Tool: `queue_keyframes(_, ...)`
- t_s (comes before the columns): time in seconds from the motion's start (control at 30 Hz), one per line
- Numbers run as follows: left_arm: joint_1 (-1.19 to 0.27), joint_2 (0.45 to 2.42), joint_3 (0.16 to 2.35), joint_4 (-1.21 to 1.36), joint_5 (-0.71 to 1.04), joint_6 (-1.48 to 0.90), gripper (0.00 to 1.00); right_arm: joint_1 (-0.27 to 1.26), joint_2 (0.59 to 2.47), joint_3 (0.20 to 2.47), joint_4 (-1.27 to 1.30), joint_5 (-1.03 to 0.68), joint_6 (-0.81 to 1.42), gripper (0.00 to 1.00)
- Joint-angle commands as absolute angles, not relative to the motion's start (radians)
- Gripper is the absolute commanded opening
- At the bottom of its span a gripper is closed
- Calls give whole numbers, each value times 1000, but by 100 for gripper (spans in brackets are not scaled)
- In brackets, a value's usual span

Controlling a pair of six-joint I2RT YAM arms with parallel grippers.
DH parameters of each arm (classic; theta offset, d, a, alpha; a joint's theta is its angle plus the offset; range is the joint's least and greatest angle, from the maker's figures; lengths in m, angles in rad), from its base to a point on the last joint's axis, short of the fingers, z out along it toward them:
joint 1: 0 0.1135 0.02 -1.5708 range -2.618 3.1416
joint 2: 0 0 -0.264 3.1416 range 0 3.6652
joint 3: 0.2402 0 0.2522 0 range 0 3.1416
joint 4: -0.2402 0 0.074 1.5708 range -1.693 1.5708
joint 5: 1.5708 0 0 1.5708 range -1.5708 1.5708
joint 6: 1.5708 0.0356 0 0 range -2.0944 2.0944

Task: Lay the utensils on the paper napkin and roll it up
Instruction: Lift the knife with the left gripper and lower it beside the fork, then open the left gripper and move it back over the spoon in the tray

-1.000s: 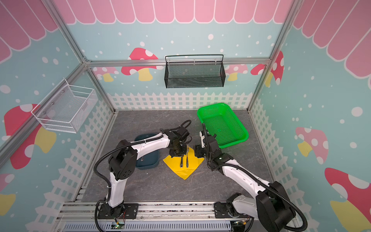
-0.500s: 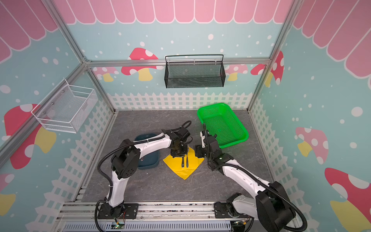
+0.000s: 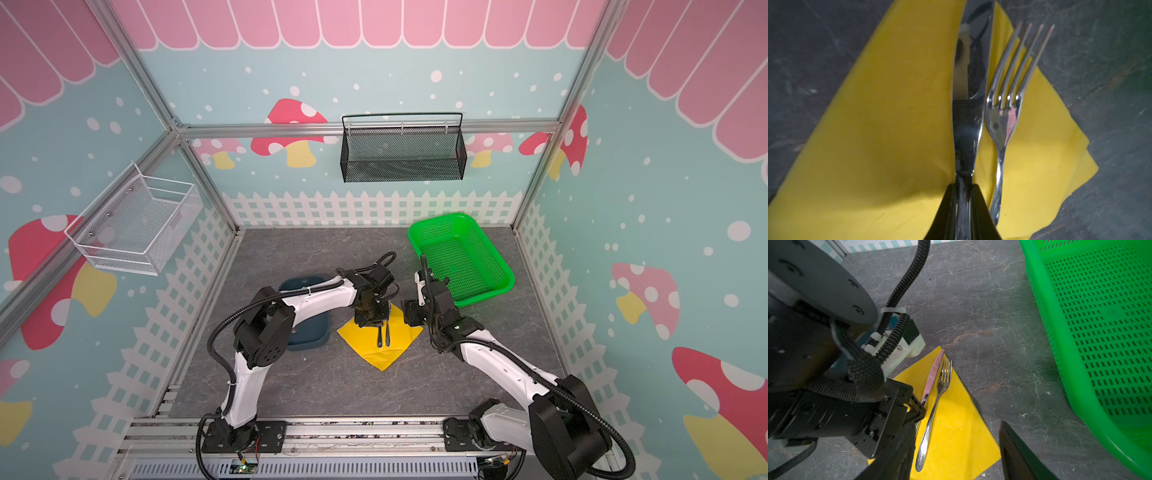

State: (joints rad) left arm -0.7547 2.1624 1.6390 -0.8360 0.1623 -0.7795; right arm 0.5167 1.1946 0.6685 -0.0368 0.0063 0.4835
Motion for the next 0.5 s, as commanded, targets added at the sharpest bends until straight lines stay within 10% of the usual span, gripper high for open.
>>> queue_keyframes(0.0, -753, 2167, 1635, -817, 172, -802, 15, 513, 1219, 665, -29, -44, 469, 66)
queue_keyframes(0.47, -753, 2121, 1612, -806, 161, -798, 22, 511, 1304, 671, 4, -148, 501, 66)
